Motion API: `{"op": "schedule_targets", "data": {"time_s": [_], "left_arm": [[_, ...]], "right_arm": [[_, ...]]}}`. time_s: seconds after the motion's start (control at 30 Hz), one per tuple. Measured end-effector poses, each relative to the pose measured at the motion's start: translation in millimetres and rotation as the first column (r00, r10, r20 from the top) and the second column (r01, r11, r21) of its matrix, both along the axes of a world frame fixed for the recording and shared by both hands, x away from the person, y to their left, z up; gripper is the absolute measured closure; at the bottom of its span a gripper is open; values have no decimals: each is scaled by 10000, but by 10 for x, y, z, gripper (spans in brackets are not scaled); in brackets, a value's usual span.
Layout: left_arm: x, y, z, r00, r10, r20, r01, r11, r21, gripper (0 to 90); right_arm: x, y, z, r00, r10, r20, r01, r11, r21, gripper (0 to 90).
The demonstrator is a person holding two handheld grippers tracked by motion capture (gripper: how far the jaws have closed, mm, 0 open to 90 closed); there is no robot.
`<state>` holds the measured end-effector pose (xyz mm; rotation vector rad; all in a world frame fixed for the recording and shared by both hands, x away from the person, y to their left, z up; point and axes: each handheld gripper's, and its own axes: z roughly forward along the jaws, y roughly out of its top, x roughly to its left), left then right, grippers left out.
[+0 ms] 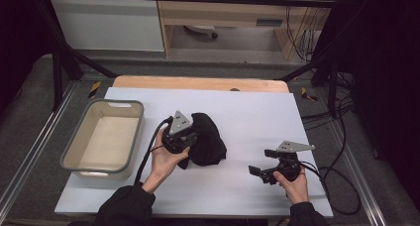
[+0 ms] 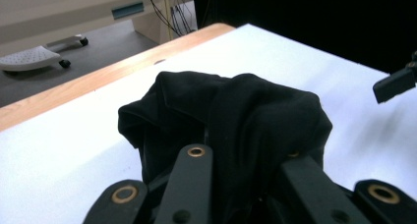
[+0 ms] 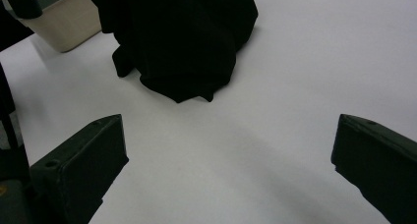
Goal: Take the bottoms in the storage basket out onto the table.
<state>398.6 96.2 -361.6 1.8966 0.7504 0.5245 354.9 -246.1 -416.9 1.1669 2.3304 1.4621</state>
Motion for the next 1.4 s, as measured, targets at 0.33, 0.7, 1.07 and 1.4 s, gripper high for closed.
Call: {"op": "schedule_targets", "data": {"time_s": [0.33, 0.7, 1.07, 1.4], "left_arm": [[16, -2, -105, 9994, -54, -337, 64, 9995, 306, 804], [9, 68, -94, 9975, -129, -696, 172, 9980, 613, 667], [-27, 168, -51, 9938, -36, -1114, 116, 9974, 714, 481], [-63, 263, 10, 9903, 97, -1386, 40, 9952, 980, 325]], "right_arm": [[-2, -2, 2, 10000, -24, -8, 24, 10000, -4, 6], [-2, -2, 3, 10000, -32, -5, 32, 10000, 1, 7], [-2, 0, 2, 10000, -28, -5, 28, 10000, -5, 7], [-2, -1, 2, 10000, -36, -3, 36, 10000, -4, 7]]}}
